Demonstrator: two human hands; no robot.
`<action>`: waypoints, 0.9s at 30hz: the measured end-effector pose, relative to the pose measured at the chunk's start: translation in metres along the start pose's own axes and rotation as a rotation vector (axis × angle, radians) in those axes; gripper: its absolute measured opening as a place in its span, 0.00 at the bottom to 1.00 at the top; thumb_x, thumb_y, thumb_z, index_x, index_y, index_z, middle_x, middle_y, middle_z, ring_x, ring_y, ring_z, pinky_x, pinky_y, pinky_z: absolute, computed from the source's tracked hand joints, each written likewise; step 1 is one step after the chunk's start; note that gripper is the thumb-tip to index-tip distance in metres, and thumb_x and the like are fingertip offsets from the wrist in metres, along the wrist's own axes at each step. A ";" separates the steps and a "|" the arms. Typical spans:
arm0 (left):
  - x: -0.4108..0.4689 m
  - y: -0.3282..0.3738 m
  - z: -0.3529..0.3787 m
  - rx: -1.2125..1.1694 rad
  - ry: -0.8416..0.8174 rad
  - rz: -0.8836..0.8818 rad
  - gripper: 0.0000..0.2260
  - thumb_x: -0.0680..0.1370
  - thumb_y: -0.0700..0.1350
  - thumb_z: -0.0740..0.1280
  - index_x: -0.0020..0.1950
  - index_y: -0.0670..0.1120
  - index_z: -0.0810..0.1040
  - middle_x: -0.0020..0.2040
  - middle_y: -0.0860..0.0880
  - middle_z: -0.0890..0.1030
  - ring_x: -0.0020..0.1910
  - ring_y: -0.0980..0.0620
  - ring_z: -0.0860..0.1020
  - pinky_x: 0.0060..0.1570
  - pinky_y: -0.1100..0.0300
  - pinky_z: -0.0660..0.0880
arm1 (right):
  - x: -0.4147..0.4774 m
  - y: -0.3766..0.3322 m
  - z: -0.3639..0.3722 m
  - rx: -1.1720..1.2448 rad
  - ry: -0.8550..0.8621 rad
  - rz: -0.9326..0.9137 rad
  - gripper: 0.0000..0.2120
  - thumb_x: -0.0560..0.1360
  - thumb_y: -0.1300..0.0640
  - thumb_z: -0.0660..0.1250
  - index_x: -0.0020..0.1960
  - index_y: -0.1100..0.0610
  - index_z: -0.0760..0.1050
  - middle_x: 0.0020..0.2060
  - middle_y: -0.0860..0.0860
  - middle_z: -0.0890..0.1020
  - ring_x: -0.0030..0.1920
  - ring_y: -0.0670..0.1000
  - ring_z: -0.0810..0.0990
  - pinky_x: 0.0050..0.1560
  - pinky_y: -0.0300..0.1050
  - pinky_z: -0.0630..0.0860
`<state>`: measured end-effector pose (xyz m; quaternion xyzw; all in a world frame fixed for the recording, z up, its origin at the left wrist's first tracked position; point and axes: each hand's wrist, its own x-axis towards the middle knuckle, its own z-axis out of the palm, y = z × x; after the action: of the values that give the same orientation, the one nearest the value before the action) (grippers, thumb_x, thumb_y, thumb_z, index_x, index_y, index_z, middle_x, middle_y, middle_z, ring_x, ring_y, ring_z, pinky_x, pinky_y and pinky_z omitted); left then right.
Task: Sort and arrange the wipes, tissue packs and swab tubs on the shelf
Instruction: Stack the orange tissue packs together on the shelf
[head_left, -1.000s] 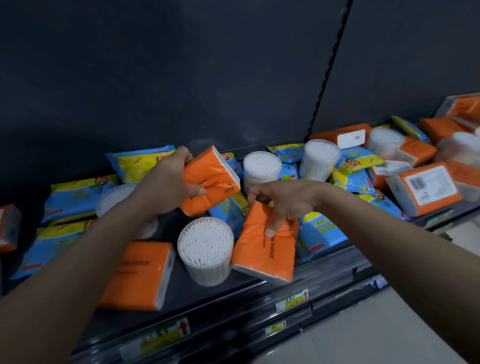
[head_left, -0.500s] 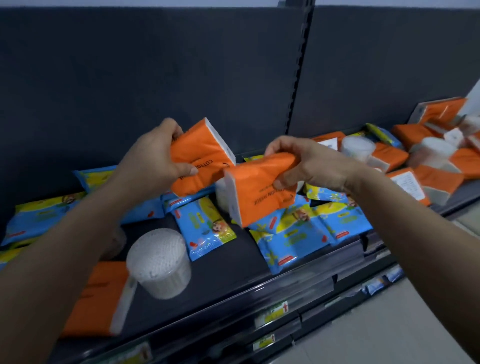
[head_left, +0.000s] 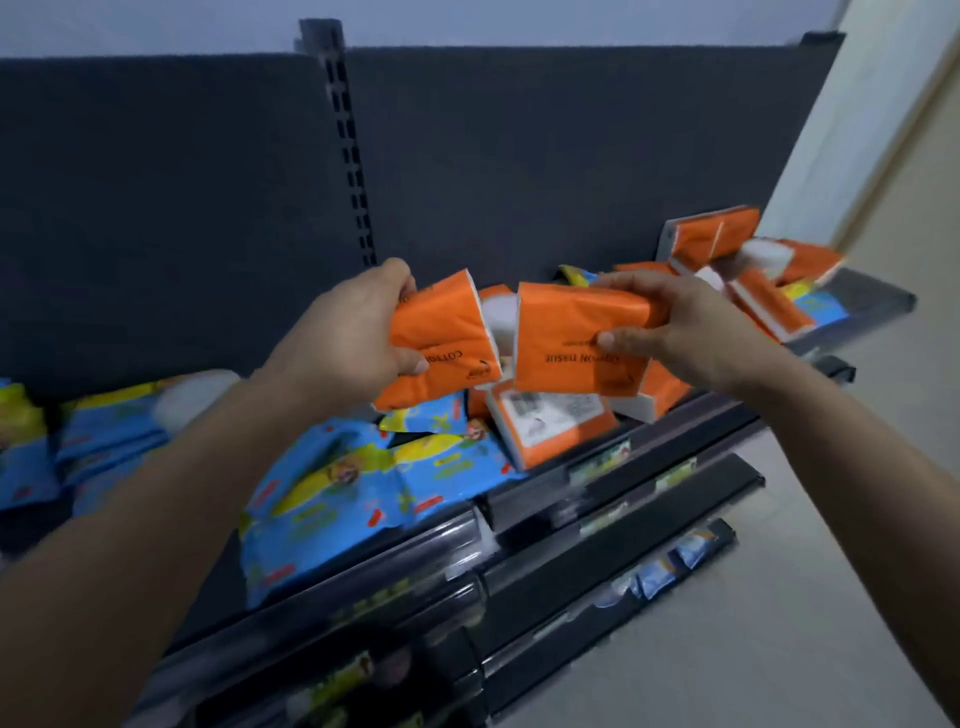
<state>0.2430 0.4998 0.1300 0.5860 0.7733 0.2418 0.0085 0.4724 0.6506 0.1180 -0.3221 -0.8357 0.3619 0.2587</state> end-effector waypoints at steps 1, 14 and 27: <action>0.007 0.017 0.010 0.008 -0.011 0.023 0.20 0.68 0.45 0.75 0.52 0.47 0.68 0.47 0.51 0.74 0.47 0.48 0.73 0.45 0.55 0.69 | -0.006 0.010 -0.014 -0.037 0.023 0.006 0.20 0.71 0.61 0.72 0.61 0.50 0.73 0.46 0.46 0.77 0.41 0.40 0.76 0.39 0.25 0.73; 0.112 0.174 0.124 0.021 -0.126 0.314 0.21 0.69 0.47 0.74 0.56 0.47 0.68 0.55 0.50 0.74 0.55 0.48 0.72 0.52 0.54 0.68 | -0.035 0.140 -0.162 -0.131 0.264 0.185 0.18 0.70 0.59 0.73 0.54 0.42 0.72 0.45 0.44 0.75 0.42 0.42 0.75 0.40 0.33 0.71; 0.251 0.271 0.203 0.009 -0.168 0.422 0.21 0.71 0.50 0.73 0.58 0.49 0.67 0.57 0.51 0.74 0.56 0.48 0.72 0.55 0.53 0.69 | 0.035 0.235 -0.289 -0.212 0.440 0.222 0.19 0.68 0.62 0.72 0.54 0.46 0.73 0.49 0.51 0.79 0.43 0.52 0.79 0.39 0.44 0.78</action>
<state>0.4693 0.8554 0.1226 0.7529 0.6312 0.1852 0.0192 0.7248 0.9275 0.1183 -0.5080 -0.7522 0.2195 0.3577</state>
